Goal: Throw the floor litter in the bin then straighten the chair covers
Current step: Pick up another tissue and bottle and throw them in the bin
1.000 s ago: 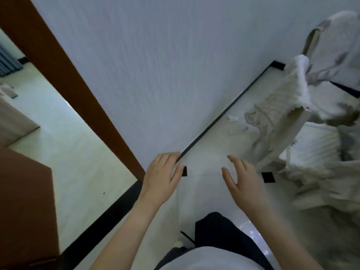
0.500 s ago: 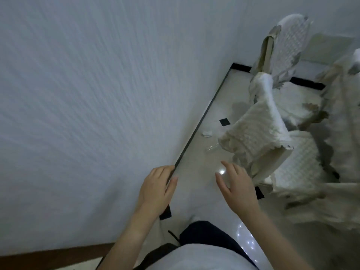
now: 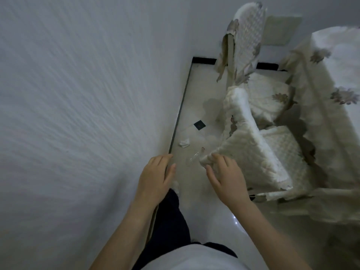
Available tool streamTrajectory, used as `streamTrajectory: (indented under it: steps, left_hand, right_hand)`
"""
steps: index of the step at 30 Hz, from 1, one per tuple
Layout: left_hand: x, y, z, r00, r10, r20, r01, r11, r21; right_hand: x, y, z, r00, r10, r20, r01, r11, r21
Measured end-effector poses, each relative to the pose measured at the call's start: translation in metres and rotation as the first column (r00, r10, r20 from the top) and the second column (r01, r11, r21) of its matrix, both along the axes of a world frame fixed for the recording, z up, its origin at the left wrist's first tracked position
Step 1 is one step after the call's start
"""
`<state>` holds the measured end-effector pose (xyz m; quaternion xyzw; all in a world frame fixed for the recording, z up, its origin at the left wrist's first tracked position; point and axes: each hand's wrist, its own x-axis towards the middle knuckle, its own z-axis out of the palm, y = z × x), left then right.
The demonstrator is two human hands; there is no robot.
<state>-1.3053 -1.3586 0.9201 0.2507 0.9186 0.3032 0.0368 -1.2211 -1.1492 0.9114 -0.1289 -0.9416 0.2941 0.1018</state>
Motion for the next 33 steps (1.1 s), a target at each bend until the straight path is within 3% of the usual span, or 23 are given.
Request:
streamTrajectory:
  steps: [11,16,21,27,33]
  left_hand:
    - [-0.232,0.069,-0.093,0.980,-0.154,0.126,0.163,0.985,-0.059]
    - [-0.310,0.108,-0.172,0.975,-0.148,0.168,0.157,0.987,-0.040]
    - [-0.362,0.133,-0.311,0.983,-0.122,0.137,0.127,0.992,-0.022]
    - [-0.404,0.154,-0.536,0.985,-0.071,0.159,0.071,0.997,0.004]
    - [-0.437,0.176,-0.741,0.976,-0.045,0.214,0.045,0.999,0.004]
  right_hand:
    - [-0.191,0.031,-0.090,0.973,-0.197,0.118,0.208,0.974,-0.090]
    - [-0.263,0.055,-0.166,0.947,-0.280,0.161,0.295,0.952,-0.081]
    - [-0.314,0.077,-0.299,0.936,-0.311,0.166,0.314,0.950,0.009]
    - [-0.355,0.092,-0.514,0.885,-0.423,0.197,0.436,0.899,-0.028]
    - [-0.373,0.105,-0.713,0.852,-0.423,0.310,0.435,0.900,0.032]
